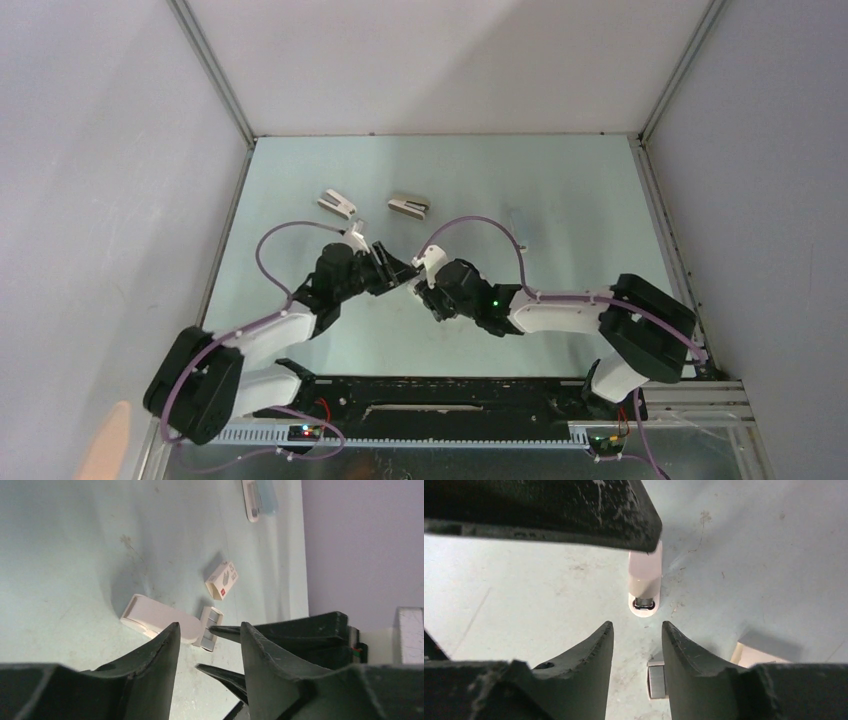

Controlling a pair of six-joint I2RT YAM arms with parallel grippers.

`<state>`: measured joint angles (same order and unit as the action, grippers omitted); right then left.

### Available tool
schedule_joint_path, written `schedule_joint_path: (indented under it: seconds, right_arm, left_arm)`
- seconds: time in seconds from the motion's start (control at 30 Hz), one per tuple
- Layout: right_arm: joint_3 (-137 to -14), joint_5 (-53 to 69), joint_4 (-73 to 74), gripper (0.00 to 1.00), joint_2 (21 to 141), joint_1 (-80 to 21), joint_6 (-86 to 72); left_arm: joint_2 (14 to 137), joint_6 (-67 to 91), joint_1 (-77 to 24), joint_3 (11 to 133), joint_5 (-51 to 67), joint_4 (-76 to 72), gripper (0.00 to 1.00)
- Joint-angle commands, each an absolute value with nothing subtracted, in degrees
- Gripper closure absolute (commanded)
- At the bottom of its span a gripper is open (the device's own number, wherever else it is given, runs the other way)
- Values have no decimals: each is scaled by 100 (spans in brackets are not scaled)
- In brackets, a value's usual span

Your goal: Load the staples into the stapler

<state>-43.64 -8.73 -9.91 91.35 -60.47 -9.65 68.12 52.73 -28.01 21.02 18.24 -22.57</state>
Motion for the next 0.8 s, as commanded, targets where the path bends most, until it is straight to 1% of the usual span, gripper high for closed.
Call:
schedule_joint_path:
  seconds: [0.0,0.17,0.33,0.47,0.57,0.77]
  right_arm:
    - [-4362,-913,-518,55,8544,-6141,-1204]
    - [-4807,-846,315,54,8279,-6137,-1385]
    - [-5565,-1037,1045,56,8472,-6111,-1245]
    - [-6115,-980,1278,57,8788,-5945,-1149]
    - [-6476,-867,1433,58,9092,-5787,-1109]
    - [-7003,-705,1765,59,9677,-5689,-1012]
  left_arm:
    - [5940,4494,-2821,2498,961,-985,45]
    - [4624,3869,-2800,2922,-165,642,28]
    - [3617,3325,-2779,3454,-1162,2029,14]
    - [3148,2908,-2769,4133,-1583,2958,8]
    - [2828,2530,-2769,4589,-1965,3526,1]
    - [2292,1710,-2769,4927,-2740,3947,0]
